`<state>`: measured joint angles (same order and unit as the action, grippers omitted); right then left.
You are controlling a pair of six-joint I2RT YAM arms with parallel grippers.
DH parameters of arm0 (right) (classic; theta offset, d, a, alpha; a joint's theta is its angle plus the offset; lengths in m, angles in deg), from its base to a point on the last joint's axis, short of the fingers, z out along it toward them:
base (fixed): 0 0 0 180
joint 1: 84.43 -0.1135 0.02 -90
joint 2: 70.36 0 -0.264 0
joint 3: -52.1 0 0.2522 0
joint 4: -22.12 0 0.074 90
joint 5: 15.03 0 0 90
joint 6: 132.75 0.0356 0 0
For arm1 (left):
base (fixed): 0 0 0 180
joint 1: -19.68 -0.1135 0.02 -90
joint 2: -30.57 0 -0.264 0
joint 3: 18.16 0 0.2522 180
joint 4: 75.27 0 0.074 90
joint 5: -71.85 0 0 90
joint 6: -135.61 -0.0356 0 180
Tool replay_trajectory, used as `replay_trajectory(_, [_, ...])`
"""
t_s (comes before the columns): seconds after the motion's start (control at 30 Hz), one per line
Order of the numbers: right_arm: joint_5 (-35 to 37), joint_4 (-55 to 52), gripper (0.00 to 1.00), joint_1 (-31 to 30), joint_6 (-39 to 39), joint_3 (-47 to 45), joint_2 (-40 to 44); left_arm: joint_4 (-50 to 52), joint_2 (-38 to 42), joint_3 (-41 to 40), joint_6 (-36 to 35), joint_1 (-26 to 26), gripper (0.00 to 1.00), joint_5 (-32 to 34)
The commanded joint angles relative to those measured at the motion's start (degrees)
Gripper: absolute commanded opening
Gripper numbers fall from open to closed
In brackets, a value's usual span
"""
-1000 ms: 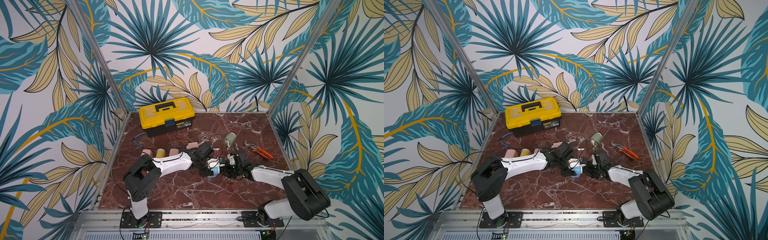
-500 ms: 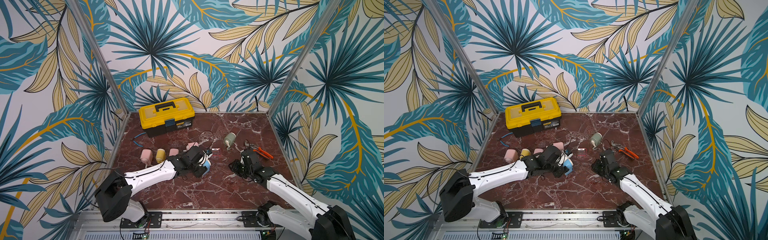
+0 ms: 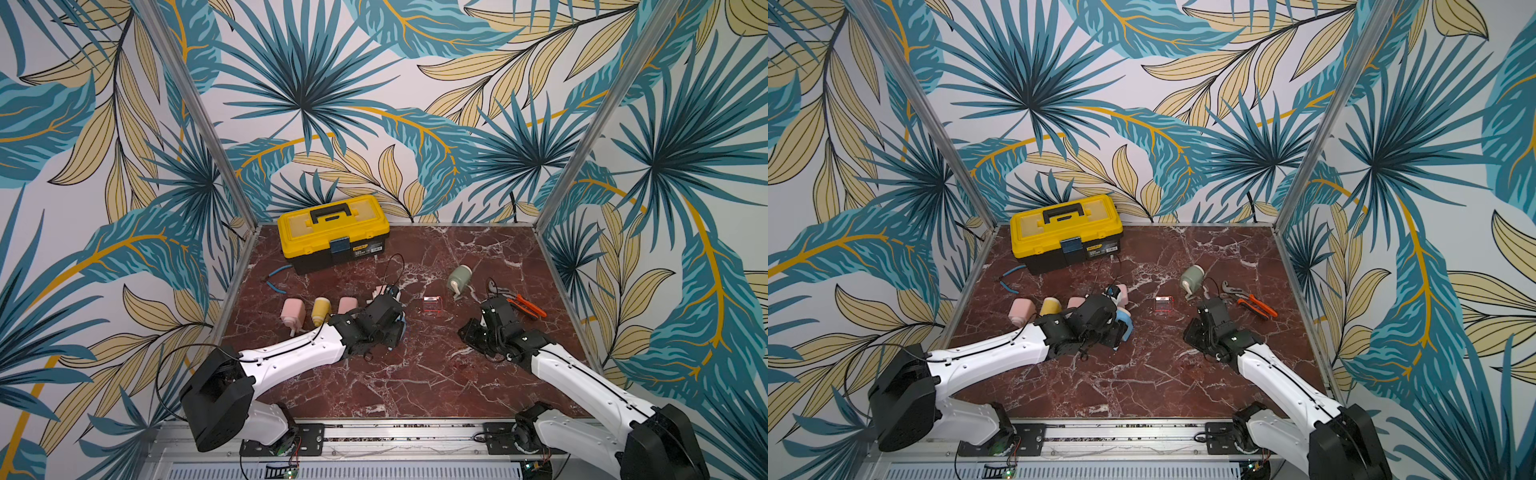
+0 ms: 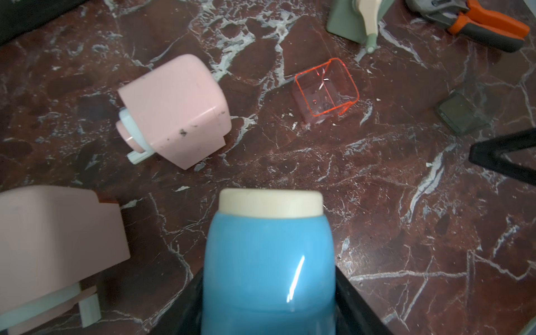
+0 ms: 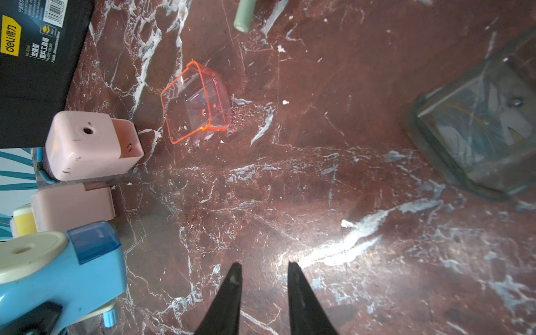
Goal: Put the tray back into the pencil sharpener
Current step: Place the pencil sharpener at the center of the board.
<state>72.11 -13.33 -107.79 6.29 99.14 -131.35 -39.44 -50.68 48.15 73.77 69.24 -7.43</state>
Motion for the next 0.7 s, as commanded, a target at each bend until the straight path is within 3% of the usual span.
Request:
replay_trajectory(0.0, [1.17,-1.6,0.3,-0.11,-0.63,-0.58,0.87,-0.18,-1.33,1.82,5.81,-0.78,0.18,2.35])
replay_trajectory(0.67, [1.44,-1.14,0.3,-0.05,-0.17,-0.25,0.56,10.72,-10.24,8.82,12.71,-3.58,0.21,12.55])
